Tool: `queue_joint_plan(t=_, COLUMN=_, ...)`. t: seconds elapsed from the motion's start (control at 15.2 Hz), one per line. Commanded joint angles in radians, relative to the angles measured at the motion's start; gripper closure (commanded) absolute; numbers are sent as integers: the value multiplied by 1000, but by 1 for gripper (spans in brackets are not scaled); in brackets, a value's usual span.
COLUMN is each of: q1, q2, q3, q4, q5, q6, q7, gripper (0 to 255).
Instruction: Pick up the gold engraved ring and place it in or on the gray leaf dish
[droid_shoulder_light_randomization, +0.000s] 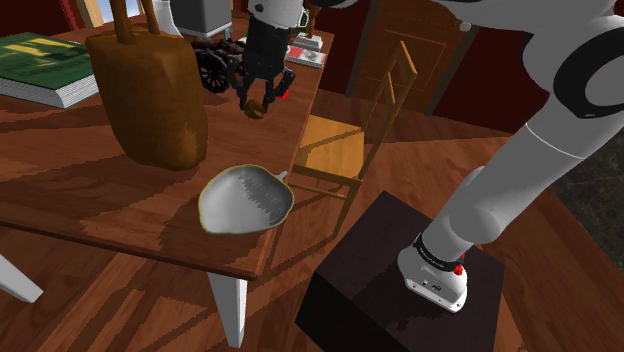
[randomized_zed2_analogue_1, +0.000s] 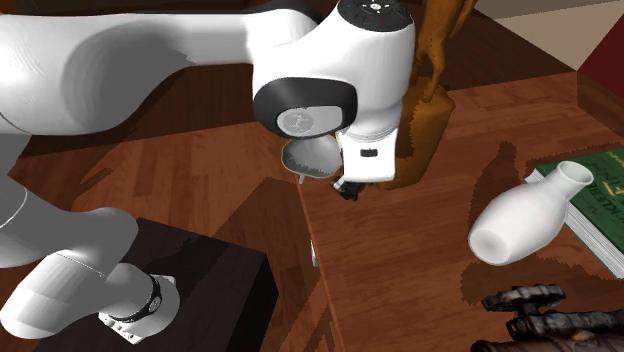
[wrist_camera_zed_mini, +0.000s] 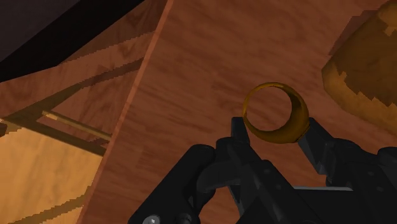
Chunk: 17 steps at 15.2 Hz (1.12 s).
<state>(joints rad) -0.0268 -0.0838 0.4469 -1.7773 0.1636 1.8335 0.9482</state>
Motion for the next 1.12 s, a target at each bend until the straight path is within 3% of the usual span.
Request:
queue_joint_plan(t=0.0, q1=9, q2=-15, q3=9, q4=-1, q5=5, q6=-10, q7=19, gripper=255)
queue_joint_plan(t=0.86, q1=125, q2=-140, q3=163, q4=-106, q5=52, q6=24, q7=273, gripper=255)
queue_joint_plan(t=1.06, q1=127, q2=-144, q3=165, q4=-149, q5=57, q6=64, q7=267, gripper=255)
